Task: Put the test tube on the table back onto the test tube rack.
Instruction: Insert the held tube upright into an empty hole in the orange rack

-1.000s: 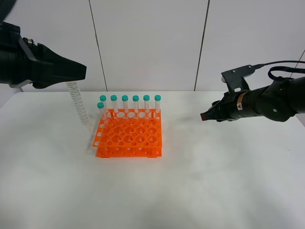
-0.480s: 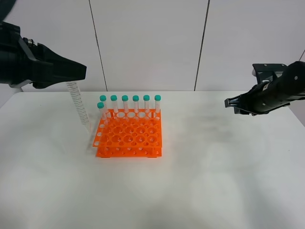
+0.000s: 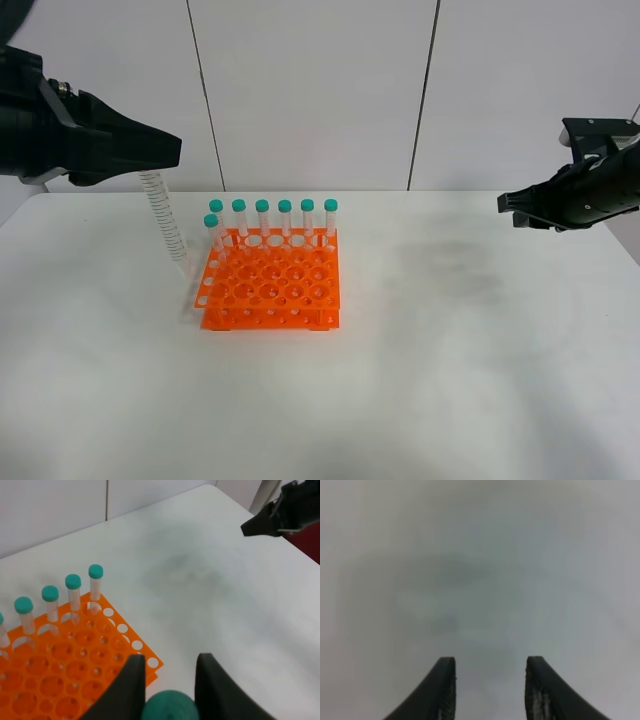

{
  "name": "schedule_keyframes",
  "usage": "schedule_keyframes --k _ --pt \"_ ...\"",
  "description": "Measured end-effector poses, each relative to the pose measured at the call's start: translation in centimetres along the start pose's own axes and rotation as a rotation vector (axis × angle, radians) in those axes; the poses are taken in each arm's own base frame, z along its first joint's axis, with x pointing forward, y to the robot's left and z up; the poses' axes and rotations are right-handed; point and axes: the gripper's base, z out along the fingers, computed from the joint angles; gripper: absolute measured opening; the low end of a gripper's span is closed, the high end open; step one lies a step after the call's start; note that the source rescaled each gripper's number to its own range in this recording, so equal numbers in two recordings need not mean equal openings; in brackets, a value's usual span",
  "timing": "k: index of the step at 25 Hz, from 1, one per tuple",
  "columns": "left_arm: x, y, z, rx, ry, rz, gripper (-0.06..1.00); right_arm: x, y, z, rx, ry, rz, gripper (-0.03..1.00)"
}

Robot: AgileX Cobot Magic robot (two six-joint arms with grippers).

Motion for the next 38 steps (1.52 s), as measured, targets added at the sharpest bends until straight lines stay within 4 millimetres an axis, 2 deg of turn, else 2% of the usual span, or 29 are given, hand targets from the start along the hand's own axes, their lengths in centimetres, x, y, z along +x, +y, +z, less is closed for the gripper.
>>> schedule_keyframes --k 4,11,17,24,31,34,38 --pt "0.0 0.0 0.0 0.000 0.000 0.000 0.00 -0.8 0.1 -2.4 0.004 -0.055 -0.016 0.40" --pt "0.0 0.0 0.0 0.000 0.000 0.000 0.00 -2.1 0.6 -8.4 0.006 -0.199 -0.029 0.40" --pt "0.0 0.0 0.0 0.000 0.000 0.000 0.00 -1.8 1.0 -12.6 -0.004 -0.245 -0.039 0.40" --pt "0.0 0.0 0.0 0.000 0.000 0.000 0.00 -0.5 1.6 -17.7 -0.025 -0.274 -0.041 0.40" --pt "0.0 0.0 0.0 0.000 0.000 0.012 0.00 2.6 2.6 -25.6 -0.042 -0.399 -0.029 0.40" --pt "0.0 0.0 0.0 0.000 0.000 0.011 0.00 5.1 3.0 -29.0 -0.052 -0.434 -0.014 0.40" --pt "0.0 0.0 0.0 0.000 0.000 0.011 0.00 8.5 3.4 -32.5 -0.038 -0.481 -0.020 0.40"
